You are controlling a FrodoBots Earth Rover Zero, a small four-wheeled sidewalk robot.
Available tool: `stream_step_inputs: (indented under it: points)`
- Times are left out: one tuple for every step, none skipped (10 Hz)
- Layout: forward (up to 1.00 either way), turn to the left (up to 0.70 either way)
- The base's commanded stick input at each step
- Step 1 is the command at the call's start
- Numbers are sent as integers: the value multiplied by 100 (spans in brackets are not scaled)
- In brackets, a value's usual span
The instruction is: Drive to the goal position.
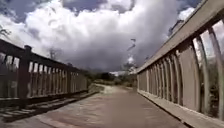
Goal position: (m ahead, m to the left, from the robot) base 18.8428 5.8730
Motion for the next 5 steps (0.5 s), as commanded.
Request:
stream_step_inputs:
  points:
    - [85, 0]
    - [85, 0]
    - [85, 0]
    - [85, 0]
    - [85, 0]
